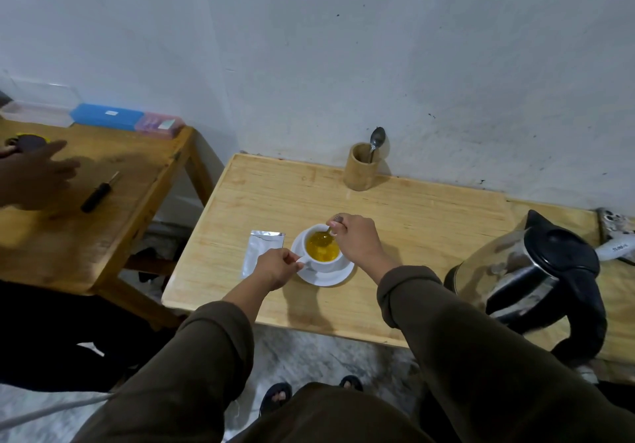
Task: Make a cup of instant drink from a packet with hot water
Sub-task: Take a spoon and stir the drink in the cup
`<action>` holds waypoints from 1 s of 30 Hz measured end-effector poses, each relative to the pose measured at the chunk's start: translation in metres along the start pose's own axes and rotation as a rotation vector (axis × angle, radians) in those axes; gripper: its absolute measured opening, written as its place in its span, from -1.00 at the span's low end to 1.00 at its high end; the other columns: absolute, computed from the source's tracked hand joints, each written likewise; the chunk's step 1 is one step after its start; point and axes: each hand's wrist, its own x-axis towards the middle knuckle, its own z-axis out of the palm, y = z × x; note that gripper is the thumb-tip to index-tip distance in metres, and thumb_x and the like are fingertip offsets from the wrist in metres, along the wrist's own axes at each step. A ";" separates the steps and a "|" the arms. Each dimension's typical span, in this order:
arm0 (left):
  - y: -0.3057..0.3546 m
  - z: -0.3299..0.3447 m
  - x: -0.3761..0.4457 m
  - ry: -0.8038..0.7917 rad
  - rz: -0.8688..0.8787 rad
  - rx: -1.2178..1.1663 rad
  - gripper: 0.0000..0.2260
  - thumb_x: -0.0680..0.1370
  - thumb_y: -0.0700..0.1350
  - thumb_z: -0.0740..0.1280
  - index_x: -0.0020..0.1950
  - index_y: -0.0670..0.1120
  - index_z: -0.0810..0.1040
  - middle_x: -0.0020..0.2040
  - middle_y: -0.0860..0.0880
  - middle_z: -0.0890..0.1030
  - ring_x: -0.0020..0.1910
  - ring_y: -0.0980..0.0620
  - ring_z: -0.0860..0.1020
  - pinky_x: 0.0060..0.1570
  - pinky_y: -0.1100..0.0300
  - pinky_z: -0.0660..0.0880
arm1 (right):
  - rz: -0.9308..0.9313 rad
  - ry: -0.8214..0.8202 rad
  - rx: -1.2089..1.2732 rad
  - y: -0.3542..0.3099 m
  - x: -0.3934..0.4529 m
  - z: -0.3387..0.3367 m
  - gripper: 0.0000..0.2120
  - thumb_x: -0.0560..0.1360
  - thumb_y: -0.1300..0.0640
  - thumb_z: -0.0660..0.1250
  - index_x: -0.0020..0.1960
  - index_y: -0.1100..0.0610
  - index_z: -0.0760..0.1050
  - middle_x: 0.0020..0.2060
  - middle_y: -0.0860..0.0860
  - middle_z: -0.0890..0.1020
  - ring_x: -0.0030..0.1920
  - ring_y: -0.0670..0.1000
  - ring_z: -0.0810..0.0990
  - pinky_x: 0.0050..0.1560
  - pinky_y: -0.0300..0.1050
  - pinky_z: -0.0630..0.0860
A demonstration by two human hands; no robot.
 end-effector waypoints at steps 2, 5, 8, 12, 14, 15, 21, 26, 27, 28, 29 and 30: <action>0.000 0.000 0.000 -0.003 0.003 0.008 -0.69 0.54 0.01 0.32 0.19 -0.14 0.57 0.17 -0.12 0.62 0.00 -0.03 0.51 -0.09 0.21 0.38 | -0.001 -0.030 0.015 -0.002 0.001 0.002 -0.73 0.59 0.12 0.17 0.03 0.18 0.63 -0.03 0.13 0.70 0.04 0.11 0.61 0.05 -0.07 0.51; 0.001 -0.001 0.000 -0.010 -0.004 0.004 -0.69 0.54 0.02 0.32 0.19 -0.13 0.57 0.18 -0.11 0.61 0.00 0.00 0.49 -0.08 0.22 0.40 | -0.005 -0.070 0.021 -0.004 0.002 0.002 -0.73 0.59 0.11 0.17 0.01 0.23 0.60 -0.04 0.16 0.69 0.04 0.14 0.60 0.06 -0.04 0.51; 0.001 -0.001 0.001 -0.015 -0.007 0.003 -0.68 0.54 0.02 0.32 0.20 -0.12 0.56 0.18 -0.11 0.61 0.09 -0.05 0.54 -0.06 0.21 0.42 | -0.014 -0.063 -0.057 -0.004 0.003 0.000 -0.74 0.60 0.12 0.14 0.02 0.23 0.56 0.00 0.16 0.65 0.05 0.16 0.56 -0.06 -0.12 0.40; 0.002 -0.001 0.001 -0.012 0.003 0.006 -0.68 0.54 0.01 0.32 0.21 -0.13 0.56 0.18 -0.12 0.61 0.02 -0.02 0.51 -0.06 0.21 0.42 | -0.034 -0.012 -0.099 -0.001 0.005 -0.001 -0.74 0.60 0.16 0.13 0.06 0.18 0.59 0.02 0.10 0.67 0.06 0.11 0.58 -0.07 -0.19 0.38; 0.002 -0.002 0.001 -0.012 0.004 0.013 -0.68 0.54 0.01 0.32 0.22 -0.13 0.56 0.18 -0.12 0.61 -0.01 0.02 0.47 -0.08 0.22 0.42 | -0.029 -0.018 -0.059 0.001 0.005 -0.001 -0.74 0.60 0.15 0.15 0.06 0.15 0.61 0.01 0.09 0.69 0.07 0.10 0.60 0.01 -0.15 0.46; 0.002 -0.002 0.001 -0.014 0.003 0.017 -0.67 0.54 0.01 0.32 0.23 -0.13 0.55 0.18 -0.11 0.61 0.00 0.01 0.48 -0.08 0.22 0.42 | -0.026 -0.026 -0.037 0.001 0.005 0.000 -0.75 0.59 0.14 0.17 0.06 0.15 0.62 0.01 0.09 0.70 0.06 0.09 0.61 0.05 -0.12 0.49; 0.002 -0.003 0.001 -0.016 -0.005 0.024 -0.66 0.53 0.03 0.32 0.24 -0.11 0.55 0.19 -0.09 0.61 0.21 -0.06 0.53 0.00 0.23 0.42 | -0.027 -0.081 -0.023 0.000 0.004 -0.001 -0.71 0.59 0.09 0.16 0.02 0.24 0.59 -0.07 0.17 0.69 0.02 0.15 0.60 0.09 0.03 0.52; 0.002 -0.002 0.001 -0.012 -0.009 0.016 -0.67 0.53 0.01 0.33 0.23 -0.12 0.56 0.18 -0.10 0.62 0.20 -0.07 0.54 0.04 0.19 0.46 | -0.041 -0.026 -0.078 0.001 0.004 -0.001 -0.74 0.59 0.13 0.13 0.02 0.22 0.57 -0.03 0.17 0.65 0.02 0.17 0.57 0.03 0.00 0.50; 0.002 -0.003 0.001 -0.011 -0.011 0.013 -0.67 0.53 0.02 0.33 0.23 -0.12 0.56 0.18 -0.10 0.62 0.20 -0.07 0.54 0.04 0.19 0.46 | -0.043 -0.012 -0.079 0.001 0.003 -0.002 -0.74 0.60 0.14 0.13 0.03 0.21 0.58 -0.02 0.16 0.66 0.03 0.16 0.58 0.02 -0.02 0.50; 0.002 -0.003 0.001 -0.010 -0.010 0.014 -0.66 0.53 0.02 0.33 0.23 -0.11 0.56 0.18 -0.10 0.62 0.20 -0.07 0.54 0.05 0.18 0.46 | -0.043 -0.007 -0.078 0.001 0.003 -0.002 -0.73 0.60 0.14 0.13 0.05 0.19 0.59 0.00 0.15 0.66 0.04 0.15 0.58 0.02 -0.03 0.49; 0.002 -0.003 0.001 -0.009 -0.009 0.016 -0.66 0.53 0.03 0.33 0.23 -0.12 0.56 0.18 -0.10 0.62 0.20 -0.07 0.54 0.06 0.17 0.47 | -0.046 -0.009 -0.074 0.001 0.003 -0.001 -0.74 0.60 0.14 0.14 0.07 0.18 0.59 0.01 0.14 0.67 0.05 0.14 0.58 0.03 -0.04 0.49; 0.002 -0.003 0.001 -0.007 -0.007 0.018 -0.65 0.53 0.03 0.33 0.24 -0.12 0.56 0.19 -0.10 0.62 0.20 -0.07 0.54 0.08 0.16 0.48 | -0.050 -0.017 -0.063 0.000 0.003 0.000 -0.74 0.60 0.13 0.15 0.07 0.16 0.60 0.02 0.13 0.67 0.06 0.13 0.59 0.04 -0.05 0.50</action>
